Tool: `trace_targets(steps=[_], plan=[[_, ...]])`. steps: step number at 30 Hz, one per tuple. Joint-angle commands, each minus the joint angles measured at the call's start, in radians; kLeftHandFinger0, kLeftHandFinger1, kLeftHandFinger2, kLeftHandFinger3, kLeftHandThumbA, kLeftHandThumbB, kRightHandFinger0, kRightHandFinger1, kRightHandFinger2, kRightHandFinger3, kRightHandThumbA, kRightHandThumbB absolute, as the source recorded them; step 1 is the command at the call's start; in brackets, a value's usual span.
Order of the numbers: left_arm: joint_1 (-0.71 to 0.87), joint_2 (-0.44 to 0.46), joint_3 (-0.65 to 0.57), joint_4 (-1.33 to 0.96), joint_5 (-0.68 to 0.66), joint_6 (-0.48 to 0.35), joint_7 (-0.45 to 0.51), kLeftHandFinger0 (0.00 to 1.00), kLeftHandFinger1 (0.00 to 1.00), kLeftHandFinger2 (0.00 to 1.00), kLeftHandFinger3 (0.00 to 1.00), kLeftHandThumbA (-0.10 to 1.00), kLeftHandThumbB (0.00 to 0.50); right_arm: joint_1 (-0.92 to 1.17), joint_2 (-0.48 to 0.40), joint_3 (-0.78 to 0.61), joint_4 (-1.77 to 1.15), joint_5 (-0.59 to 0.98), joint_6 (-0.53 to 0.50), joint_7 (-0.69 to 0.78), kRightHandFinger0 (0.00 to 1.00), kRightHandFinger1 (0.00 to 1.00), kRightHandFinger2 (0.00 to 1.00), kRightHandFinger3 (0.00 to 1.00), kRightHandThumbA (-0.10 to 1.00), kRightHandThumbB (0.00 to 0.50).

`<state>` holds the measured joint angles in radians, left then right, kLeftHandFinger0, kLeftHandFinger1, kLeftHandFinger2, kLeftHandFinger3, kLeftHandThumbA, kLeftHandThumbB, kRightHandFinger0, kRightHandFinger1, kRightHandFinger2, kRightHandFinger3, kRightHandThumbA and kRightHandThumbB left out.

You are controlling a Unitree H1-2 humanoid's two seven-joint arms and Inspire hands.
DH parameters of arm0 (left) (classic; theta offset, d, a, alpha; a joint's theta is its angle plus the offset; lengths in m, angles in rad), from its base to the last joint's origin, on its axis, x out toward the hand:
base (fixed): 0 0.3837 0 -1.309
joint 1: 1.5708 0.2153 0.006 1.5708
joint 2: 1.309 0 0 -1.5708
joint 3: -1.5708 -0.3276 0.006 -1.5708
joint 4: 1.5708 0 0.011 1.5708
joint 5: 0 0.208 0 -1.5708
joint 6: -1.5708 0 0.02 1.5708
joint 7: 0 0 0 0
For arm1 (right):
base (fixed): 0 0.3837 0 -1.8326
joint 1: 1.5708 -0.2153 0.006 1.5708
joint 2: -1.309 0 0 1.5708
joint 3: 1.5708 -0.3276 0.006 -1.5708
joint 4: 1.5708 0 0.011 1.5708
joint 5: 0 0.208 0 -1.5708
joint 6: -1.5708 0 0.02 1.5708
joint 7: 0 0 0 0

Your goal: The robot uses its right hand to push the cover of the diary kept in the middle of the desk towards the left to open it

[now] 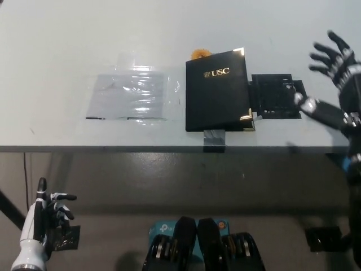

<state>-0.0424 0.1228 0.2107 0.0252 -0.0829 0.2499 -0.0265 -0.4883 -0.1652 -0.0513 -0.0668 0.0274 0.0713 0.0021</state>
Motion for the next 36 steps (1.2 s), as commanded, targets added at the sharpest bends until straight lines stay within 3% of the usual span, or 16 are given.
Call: trace_targets(steps=[1, 5, 7, 8, 12, 13, 15, 17, 19, 21, 25, 32, 36], plan=[[-0.003, 0.013, -0.003, -0.021, -0.002, -0.022, 0.003, 0.12, 0.16, 0.22, 0.40, 1.00, 0.432, -0.067, 0.020, 0.005, 0.010, 0.028, 0.061, 0.017, 0.71, 0.81, 0.85, 0.96, 0.89, 0.143], [0.000, 0.003, -0.003, -0.015, -0.004, -0.031, 0.008, 0.10, 0.13, 0.18, 0.37, 1.00, 0.438, -0.107, 0.061, -0.003, 0.074, 0.054, 0.138, 0.013, 0.76, 0.85, 0.94, 1.00, 0.96, 0.196], [0.000, 0.002, -0.003, -0.014, -0.003, -0.031, 0.009, 0.09, 0.12, 0.18, 0.36, 1.00, 0.426, -0.112, 0.070, -0.008, 0.083, 0.060, 0.152, 0.011, 0.78, 0.88, 0.97, 1.00, 0.95, 0.182], [0.002, -0.001, -0.002, -0.019, -0.004, -0.023, 0.010, 0.11, 0.14, 0.19, 0.37, 1.00, 0.414, -0.133, 0.102, -0.026, 0.147, 0.086, 0.183, -0.005, 0.92, 1.00, 1.00, 1.00, 1.00, 0.173], [0.006, -0.002, -0.002, -0.021, 0.000, -0.032, 0.011, 0.13, 0.16, 0.21, 0.39, 1.00, 0.417, -0.172, 0.167, -0.105, 0.255, 0.158, 0.200, -0.044, 1.00, 1.00, 1.00, 1.00, 1.00, 0.202], [0.007, -0.001, -0.005, -0.029, 0.007, -0.017, 0.015, 0.13, 0.16, 0.20, 0.40, 1.00, 0.413, -0.192, 0.209, -0.166, 0.298, 0.205, 0.214, -0.091, 1.00, 1.00, 1.00, 1.00, 1.00, 0.275], [0.007, -0.001, -0.005, -0.029, 0.007, -0.017, 0.015, 0.14, 0.16, 0.20, 0.40, 1.00, 0.413, -0.196, 0.216, -0.181, 0.301, 0.196, 0.216, -0.083, 1.00, 1.00, 1.00, 1.00, 1.00, 0.279], [0.006, -0.010, 0.005, -0.021, -0.009, -0.030, 0.015, 0.08, 0.12, 0.17, 0.39, 1.00, 0.405, -0.234, 0.280, -0.288, 0.387, 0.286, 0.218, -0.143, 1.00, 1.00, 1.00, 1.00, 1.00, 0.185], [0.006, -0.010, 0.006, -0.021, -0.009, -0.030, 0.015, 0.07, 0.12, 0.17, 0.39, 1.00, 0.404, -0.239, 0.286, -0.303, 0.391, 0.278, 0.220, -0.137, 1.00, 1.00, 1.00, 1.00, 1.00, 0.183], [0.009, -0.008, -0.001, -0.030, 0.009, -0.014, 0.021, 0.13, 0.14, 0.18, 0.40, 1.00, 0.435, -0.239, 0.312, -0.333, 0.436, 0.289, 0.201, -0.149, 1.00, 1.00, 1.00, 1.00, 1.00, 0.157], [0.008, -0.018, 0.004, -0.024, -0.006, -0.033, 0.020, 0.12, 0.14, 0.18, 0.41, 1.00, 0.411, -0.237, 0.337, -0.359, 0.479, 0.295, 0.183, -0.170, 1.00, 1.00, 1.00, 1.00, 1.00, 0.168], [0.006, -0.011, 0.002, -0.011, 0.000, -0.051, 0.014, 0.11, 0.14, 0.18, 0.40, 1.00, 0.425, -0.212, 0.381, -0.396, 0.514, 0.345, 0.140, -0.177, 1.00, 1.00, 1.00, 1.00, 1.00, 0.096], [0.008, -0.015, 0.005, -0.007, -0.004, -0.049, 0.014, 0.11, 0.13, 0.16, 0.39, 1.00, 0.411, -0.201, 0.408, -0.403, 0.510, 0.353, 0.143, -0.208, 1.00, 1.00, 1.00, 1.00, 1.00, 0.132]])
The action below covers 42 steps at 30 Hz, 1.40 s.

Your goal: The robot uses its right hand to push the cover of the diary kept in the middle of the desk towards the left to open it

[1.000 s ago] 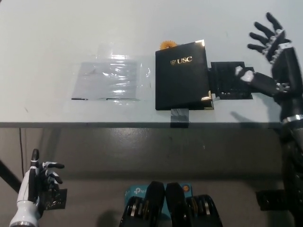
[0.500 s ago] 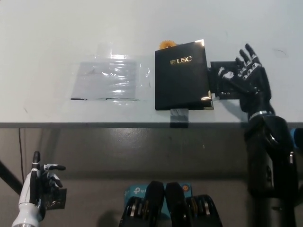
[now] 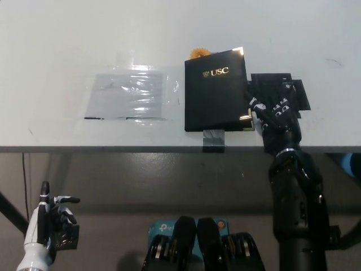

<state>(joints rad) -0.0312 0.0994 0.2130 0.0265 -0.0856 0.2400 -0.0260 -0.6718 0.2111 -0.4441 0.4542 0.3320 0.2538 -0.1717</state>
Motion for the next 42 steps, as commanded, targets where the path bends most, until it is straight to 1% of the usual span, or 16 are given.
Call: trace_targets(steps=[1, 2, 4, 8, 11, 14, 18, 19, 21, 24, 28, 35, 36, 37, 40, 42], plan=[[-0.003, 0.008, 0.001, -0.011, 0.002, -0.038, 0.016, 0.11, 0.13, 0.16, 0.39, 1.00, 0.411, -0.015, 0.043, -0.015, -0.009, 0.060, -0.044, -0.039, 1.00, 1.00, 1.00, 1.00, 1.00, 0.142], [-0.001, 0.010, -0.002, -0.014, 0.007, -0.037, 0.016, 0.13, 0.14, 0.17, 0.41, 1.00, 0.438, -0.010, 0.057, -0.016, -0.013, 0.066, -0.043, -0.045, 1.00, 1.00, 1.00, 1.00, 1.00, 0.159], [-0.001, 0.011, -0.003, -0.016, 0.010, -0.033, 0.017, 0.13, 0.14, 0.18, 0.42, 1.00, 0.440, -0.002, 0.068, -0.008, -0.016, 0.067, -0.048, -0.042, 1.00, 1.00, 1.00, 1.00, 1.00, 0.153], [0.011, -0.001, -0.005, -0.019, 0.004, -0.034, 0.017, 0.11, 0.14, 0.18, 0.41, 1.00, 0.416, 0.006, 0.090, 0.009, 0.001, 0.064, -0.064, -0.039, 1.00, 1.00, 1.00, 1.00, 1.00, 0.125], [0.018, 0.000, -0.012, -0.020, 0.010, -0.044, 0.012, 0.12, 0.15, 0.19, 0.41, 1.00, 0.415, 0.007, 0.100, 0.026, 0.006, 0.063, -0.063, -0.034, 1.00, 1.00, 1.00, 1.00, 1.00, 0.145], [0.017, -0.006, -0.003, -0.020, -0.003, -0.032, 0.018, 0.14, 0.16, 0.21, 0.43, 1.00, 0.431, -0.001, 0.109, 0.044, 0.017, 0.054, -0.067, -0.036, 1.00, 1.00, 1.00, 1.00, 1.00, 0.138], [0.017, -0.008, -0.008, -0.028, 0.003, -0.028, 0.018, 0.14, 0.16, 0.21, 0.43, 1.00, 0.406, -0.005, 0.116, 0.072, 0.020, 0.055, -0.072, -0.025, 1.00, 1.00, 1.00, 1.00, 1.00, 0.145], [0.016, -0.008, -0.007, -0.026, 0.001, -0.028, 0.017, 0.14, 0.16, 0.21, 0.42, 1.00, 0.413, -0.007, 0.116, 0.084, 0.024, 0.048, -0.073, -0.025, 1.00, 1.00, 1.00, 1.00, 1.00, 0.127], [0.015, -0.006, -0.009, -0.023, 0.005, -0.031, 0.017, 0.14, 0.16, 0.20, 0.42, 1.00, 0.434, -0.014, 0.123, 0.106, 0.036, 0.033, -0.078, -0.025, 1.00, 1.00, 1.00, 1.00, 1.00, 0.136], [0.008, -0.009, -0.010, -0.023, 0.001, -0.028, 0.015, 0.14, 0.18, 0.21, 0.43, 1.00, 0.433, -0.030, 0.121, 0.142, 0.057, 0.018, -0.070, -0.035, 1.00, 1.00, 1.00, 1.00, 1.00, 0.154], [0.011, -0.009, -0.016, -0.025, 0.011, -0.026, 0.016, 0.13, 0.16, 0.20, 0.43, 1.00, 0.458, -0.036, 0.134, 0.183, 0.066, 0.012, -0.072, -0.037, 1.00, 1.00, 1.00, 1.00, 1.00, 0.143], [-0.004, -0.007, -0.023, -0.022, 0.009, -0.011, 0.015, 0.14, 0.17, 0.20, 0.42, 1.00, 0.421, -0.021, 0.153, 0.222, 0.072, 0.010, -0.081, -0.036, 1.00, 1.00, 1.00, 1.00, 1.00, 0.135], [-0.002, -0.010, -0.019, -0.030, 0.002, 0.001, 0.016, 0.14, 0.16, 0.20, 0.43, 1.00, 0.420, 0.002, 0.167, 0.234, 0.077, 0.015, -0.084, -0.046, 1.00, 1.00, 1.00, 1.00, 1.00, 0.155], [-0.002, -0.010, -0.020, -0.032, 0.003, 0.005, 0.017, 0.15, 0.17, 0.21, 0.44, 1.00, 0.422, 0.009, 0.169, 0.244, 0.081, 0.026, -0.084, -0.053, 1.00, 1.00, 1.00, 1.00, 1.00, 0.154], [0.001, -0.007, -0.028, -0.031, 0.012, -0.005, 0.013, 0.14, 0.17, 0.21, 0.45, 1.00, 0.482, 0.040, 0.169, 0.276, 0.084, 0.054, -0.095, -0.050, 1.00, 1.00, 1.00, 1.00, 1.00, 0.147], [0.006, -0.007, -0.034, -0.025, 0.014, -0.009, 0.011, 0.15, 0.18, 0.23, 0.45, 1.00, 0.484, 0.045, 0.169, 0.291, 0.092, 0.050, -0.101, -0.055, 1.00, 1.00, 1.00, 1.00, 1.00, 0.160]])
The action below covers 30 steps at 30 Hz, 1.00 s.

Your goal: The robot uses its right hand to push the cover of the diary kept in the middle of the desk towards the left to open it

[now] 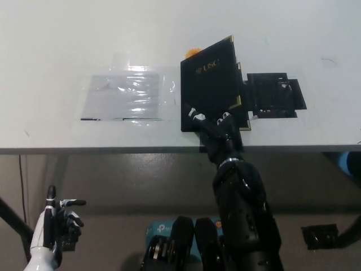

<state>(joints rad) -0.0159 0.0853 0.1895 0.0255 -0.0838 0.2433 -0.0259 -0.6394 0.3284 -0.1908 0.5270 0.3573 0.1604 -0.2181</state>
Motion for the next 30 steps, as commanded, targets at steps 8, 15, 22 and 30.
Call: trace_targets(steps=[8, 15, 22, 30], plan=[[-0.005, 0.005, -0.017, -0.037, 0.016, 0.008, 0.022, 0.14, 0.18, 0.21, 0.43, 1.00, 0.439, -0.044, -0.009, 0.192, 0.035, -0.154, 0.004, 0.047, 1.00, 1.00, 1.00, 1.00, 1.00, 0.186], [-0.008, 0.017, -0.023, -0.039, 0.028, 0.024, 0.020, 0.17, 0.18, 0.19, 0.42, 1.00, 0.485, -0.146, -0.099, 0.379, 0.103, -0.297, 0.004, 0.067, 1.00, 1.00, 1.00, 1.00, 1.00, 0.261], [-0.016, 0.024, -0.030, -0.039, 0.028, 0.014, 0.008, 0.13, 0.17, 0.21, 0.43, 1.00, 0.417, -0.212, -0.187, 0.566, 0.114, -0.485, -0.008, 0.092, 1.00, 1.00, 1.00, 1.00, 1.00, 0.296], [-0.020, 0.050, -0.036, -0.047, 0.035, 0.019, -0.008, 0.18, 0.22, 0.24, 0.39, 1.00, 0.473, -0.220, -0.305, 0.801, 0.080, -0.660, 0.027, 0.176, 0.91, 1.00, 1.00, 1.00, 1.00, 0.335]])
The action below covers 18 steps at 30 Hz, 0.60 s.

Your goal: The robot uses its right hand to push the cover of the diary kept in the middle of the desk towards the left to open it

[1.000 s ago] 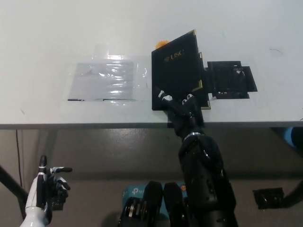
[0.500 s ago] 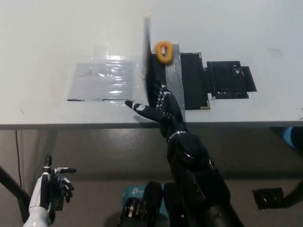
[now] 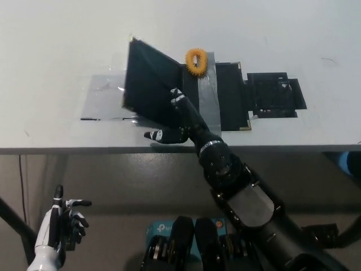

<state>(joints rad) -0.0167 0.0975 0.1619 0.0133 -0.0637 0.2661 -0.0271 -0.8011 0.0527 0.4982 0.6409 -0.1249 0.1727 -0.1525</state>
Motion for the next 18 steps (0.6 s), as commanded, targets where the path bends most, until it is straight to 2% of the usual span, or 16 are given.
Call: trace_targets(steps=[1, 2, 3, 4, 5, 6, 7, 8, 9, 10, 13, 14, 15, 16, 17, 18], plan=[[-0.022, 0.042, -0.011, -0.037, 0.016, 0.000, -0.008, 0.19, 0.22, 0.25, 0.39, 1.00, 0.474, -0.056, -0.031, 0.113, -0.037, -0.174, 0.017, 0.107, 0.94, 1.00, 1.00, 1.00, 1.00, 0.333], [-0.023, 0.046, -0.015, -0.039, 0.019, 0.003, -0.011, 0.22, 0.25, 0.27, 0.42, 1.00, 0.481, -0.050, -0.037, 0.131, -0.040, -0.187, 0.040, 0.110, 0.68, 0.82, 0.91, 1.00, 1.00, 0.340], [-0.023, 0.048, -0.017, -0.039, 0.019, 0.004, -0.011, 0.25, 0.27, 0.28, 0.43, 1.00, 0.481, -0.047, -0.040, 0.139, -0.042, -0.195, 0.051, 0.113, 0.52, 0.69, 0.80, 1.00, 1.00, 0.361], [-0.033, 0.053, -0.022, -0.034, 0.018, 0.005, -0.014, 0.26, 0.27, 0.27, 0.42, 1.00, 0.469, -0.036, -0.045, 0.153, -0.044, -0.205, 0.067, 0.119, 0.31, 0.46, 0.59, 1.00, 1.00, 0.357], [-0.034, 0.054, -0.023, -0.032, 0.015, 0.004, -0.015, 0.26, 0.27, 0.27, 0.42, 1.00, 0.469, -0.033, -0.045, 0.160, -0.042, -0.212, 0.065, 0.124, 0.28, 0.42, 0.53, 1.00, 1.00, 0.354], [-0.042, 0.053, -0.025, -0.027, 0.009, 0.006, -0.016, 0.24, 0.24, 0.25, 0.39, 1.00, 0.474, -0.029, -0.047, 0.167, -0.028, -0.219, 0.048, 0.125, 0.22, 0.33, 0.46, 1.00, 1.00, 0.366], [-0.048, 0.053, -0.032, -0.022, 0.010, 0.006, -0.019, 0.24, 0.25, 0.25, 0.39, 1.00, 0.480, -0.023, -0.052, 0.176, -0.036, -0.226, 0.067, 0.144, 0.23, 0.37, 0.51, 1.00, 1.00, 0.358], [-0.053, 0.053, -0.040, -0.019, 0.013, -0.003, -0.022, 0.24, 0.23, 0.23, 0.38, 1.00, 0.471, -0.018, -0.044, 0.202, -0.021, -0.251, 0.066, 0.151, 0.36, 0.52, 0.64, 1.00, 1.00, 0.366], [-0.053, 0.054, -0.042, -0.019, 0.012, -0.004, -0.022, 0.23, 0.22, 0.22, 0.38, 1.00, 0.473, -0.017, -0.042, 0.203, -0.019, -0.257, 0.065, 0.152, 0.41, 0.57, 0.69, 1.00, 1.00, 0.370], [-0.058, 0.056, -0.045, -0.016, 0.012, -0.008, -0.023, 0.24, 0.23, 0.22, 0.36, 1.00, 0.469, -0.013, -0.039, 0.216, -0.023, -0.268, 0.065, 0.164, 0.72, 0.92, 1.00, 1.00, 1.00, 0.378], [-0.062, 0.056, -0.049, -0.017, 0.005, -0.005, -0.023, 0.24, 0.23, 0.22, 0.36, 1.00, 0.469, -0.009, -0.037, 0.218, -0.024, -0.282, 0.066, 0.171, 0.75, 0.94, 1.00, 1.00, 1.00, 0.385], [-0.068, 0.059, -0.056, -0.029, 0.012, 0.024, -0.019, 0.26, 0.25, 0.22, 0.39, 1.00, 0.491, 0.003, -0.030, 0.233, -0.023, -0.297, 0.048, 0.175, 0.58, 0.75, 0.87, 1.00, 1.00, 0.385], [-0.069, 0.060, -0.060, -0.033, 0.012, 0.022, -0.023, 0.25, 0.24, 0.22, 0.39, 1.00, 0.474, 0.012, -0.019, 0.270, -0.021, -0.323, 0.088, 0.206, 0.51, 0.72, 0.84, 1.00, 1.00, 0.459], [-0.070, 0.062, -0.063, -0.035, 0.013, 0.024, -0.024, 0.24, 0.24, 0.21, 0.39, 1.00, 0.472, 0.016, -0.018, 0.270, -0.024, -0.329, 0.093, 0.210, 0.51, 0.71, 0.83, 1.00, 1.00, 0.462], [-0.070, 0.063, -0.064, -0.035, 0.013, 0.022, -0.024, 0.24, 0.24, 0.21, 0.40, 1.00, 0.480, 0.020, -0.014, 0.272, -0.007, -0.329, 0.074, 0.209, 0.69, 0.89, 0.97, 1.00, 1.00, 0.450], [-0.072, 0.064, -0.066, -0.035, 0.015, 0.019, -0.024, 0.24, 0.24, 0.21, 0.40, 1.00, 0.482, 0.026, -0.009, 0.273, 0.017, -0.327, 0.045, 0.208, 0.81, 0.97, 1.00, 1.00, 1.00, 0.450]])
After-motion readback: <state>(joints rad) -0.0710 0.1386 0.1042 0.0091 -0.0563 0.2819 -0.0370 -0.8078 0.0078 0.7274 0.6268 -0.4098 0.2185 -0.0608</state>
